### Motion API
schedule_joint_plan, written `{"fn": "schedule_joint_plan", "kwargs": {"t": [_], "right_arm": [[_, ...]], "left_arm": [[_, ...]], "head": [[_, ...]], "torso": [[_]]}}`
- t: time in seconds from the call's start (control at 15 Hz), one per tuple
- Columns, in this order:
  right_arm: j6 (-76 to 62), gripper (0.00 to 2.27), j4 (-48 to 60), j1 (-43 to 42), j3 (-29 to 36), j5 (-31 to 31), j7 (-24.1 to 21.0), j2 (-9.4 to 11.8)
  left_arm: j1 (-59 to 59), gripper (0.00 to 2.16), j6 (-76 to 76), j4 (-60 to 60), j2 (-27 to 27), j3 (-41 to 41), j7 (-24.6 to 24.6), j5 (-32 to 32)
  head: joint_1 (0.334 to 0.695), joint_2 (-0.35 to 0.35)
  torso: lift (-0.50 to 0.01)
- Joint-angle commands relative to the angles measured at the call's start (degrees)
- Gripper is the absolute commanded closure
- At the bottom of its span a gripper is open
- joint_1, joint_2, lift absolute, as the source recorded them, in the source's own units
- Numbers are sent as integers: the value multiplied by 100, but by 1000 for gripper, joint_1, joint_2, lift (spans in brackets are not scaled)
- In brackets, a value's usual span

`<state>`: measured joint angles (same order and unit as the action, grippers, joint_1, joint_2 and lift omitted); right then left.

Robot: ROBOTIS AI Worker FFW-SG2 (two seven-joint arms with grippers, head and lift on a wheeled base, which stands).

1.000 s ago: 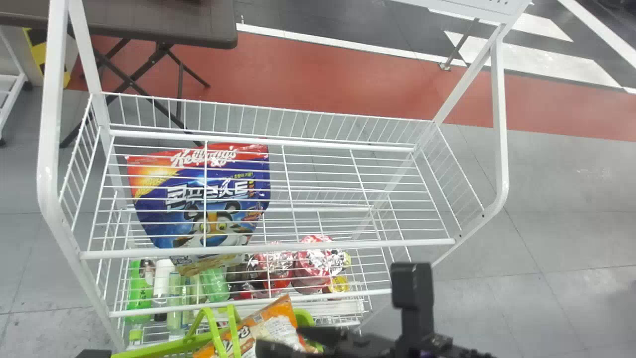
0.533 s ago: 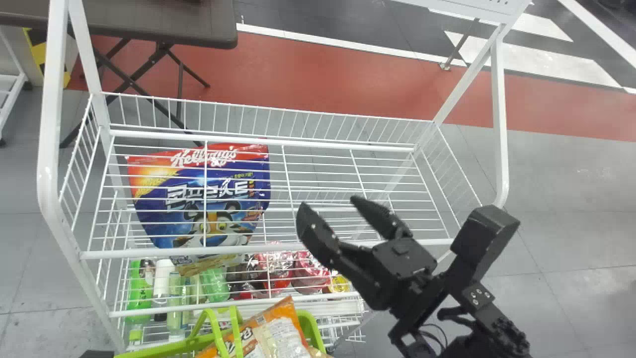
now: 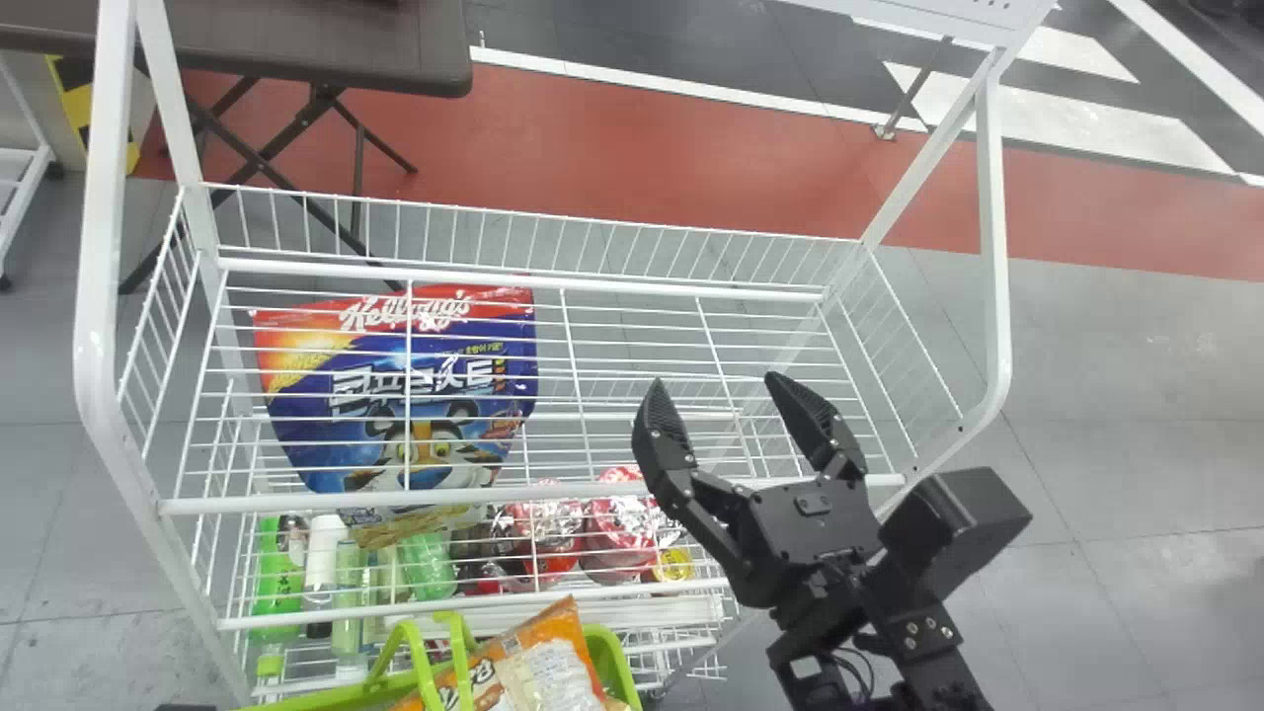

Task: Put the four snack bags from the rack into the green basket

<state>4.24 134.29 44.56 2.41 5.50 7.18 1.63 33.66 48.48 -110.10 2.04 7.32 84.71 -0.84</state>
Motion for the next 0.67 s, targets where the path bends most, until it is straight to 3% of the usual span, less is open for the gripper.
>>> {"fn": "schedule_joint_plan", "kwargs": {"t": [0.0,0.6], "right_arm": [[-181,66,-52,87,154,136,-6,48],[-427,90,-52,158,154,127,-6,101]], "left_arm": [[0,2115,0,15,7,32,1,48],[26,2111,0,24,16,76,10,66]], "head": [[695,-350],[695,-350]], "torso": [[-6],[-6]]}}
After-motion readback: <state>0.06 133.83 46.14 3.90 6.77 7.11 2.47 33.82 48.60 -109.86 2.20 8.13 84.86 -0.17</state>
